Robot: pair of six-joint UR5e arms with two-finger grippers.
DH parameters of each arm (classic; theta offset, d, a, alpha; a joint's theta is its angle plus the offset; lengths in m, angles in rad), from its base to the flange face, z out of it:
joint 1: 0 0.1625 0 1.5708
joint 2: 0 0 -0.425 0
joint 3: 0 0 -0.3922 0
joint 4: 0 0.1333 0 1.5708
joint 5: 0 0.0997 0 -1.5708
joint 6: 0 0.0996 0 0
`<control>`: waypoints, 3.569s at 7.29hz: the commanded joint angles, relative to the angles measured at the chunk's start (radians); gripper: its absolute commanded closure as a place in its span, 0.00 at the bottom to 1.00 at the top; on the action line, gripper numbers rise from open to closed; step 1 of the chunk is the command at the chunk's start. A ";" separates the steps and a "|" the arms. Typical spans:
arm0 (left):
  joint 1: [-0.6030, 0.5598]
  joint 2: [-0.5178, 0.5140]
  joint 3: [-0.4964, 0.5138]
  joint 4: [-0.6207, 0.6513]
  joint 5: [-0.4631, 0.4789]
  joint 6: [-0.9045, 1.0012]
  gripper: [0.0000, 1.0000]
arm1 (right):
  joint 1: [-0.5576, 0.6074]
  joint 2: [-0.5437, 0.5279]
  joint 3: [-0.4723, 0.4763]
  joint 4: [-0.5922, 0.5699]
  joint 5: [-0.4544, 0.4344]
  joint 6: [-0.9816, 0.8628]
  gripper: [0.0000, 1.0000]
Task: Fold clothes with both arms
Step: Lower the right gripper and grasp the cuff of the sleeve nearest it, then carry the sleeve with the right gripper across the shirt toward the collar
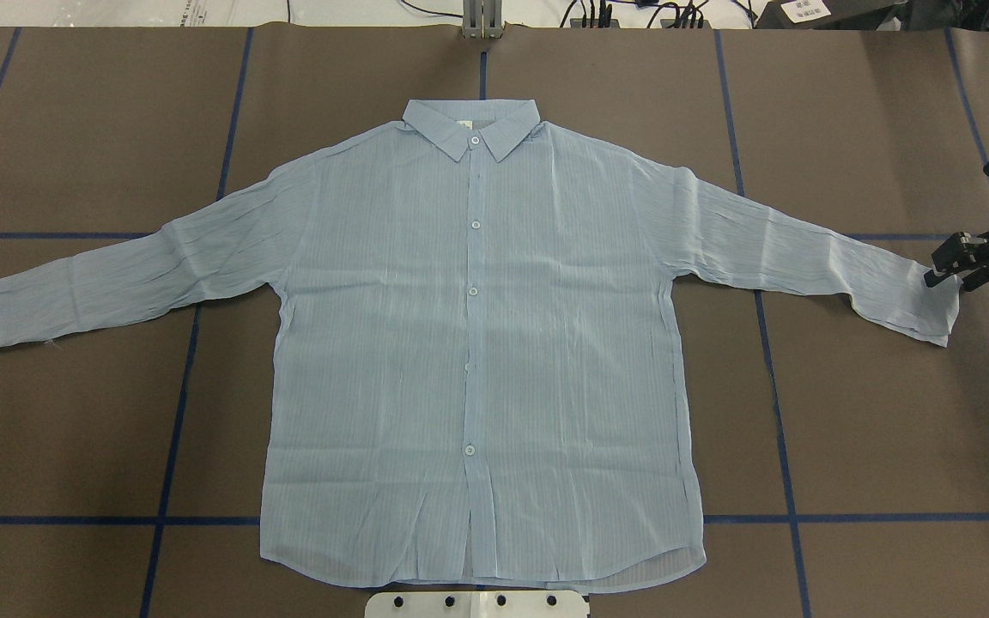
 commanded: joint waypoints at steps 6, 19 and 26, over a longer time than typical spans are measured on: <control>0.000 0.000 -0.003 -0.001 0.000 0.002 0.00 | 0.005 0.011 0.168 -0.010 0.061 0.112 1.00; 0.003 0.000 -0.008 -0.020 -0.008 -0.005 0.00 | -0.520 1.002 -0.319 0.141 -0.512 1.235 1.00; 0.262 -0.159 0.267 -0.187 -0.017 -0.297 0.01 | -0.574 1.062 -0.336 0.133 -0.607 1.293 0.00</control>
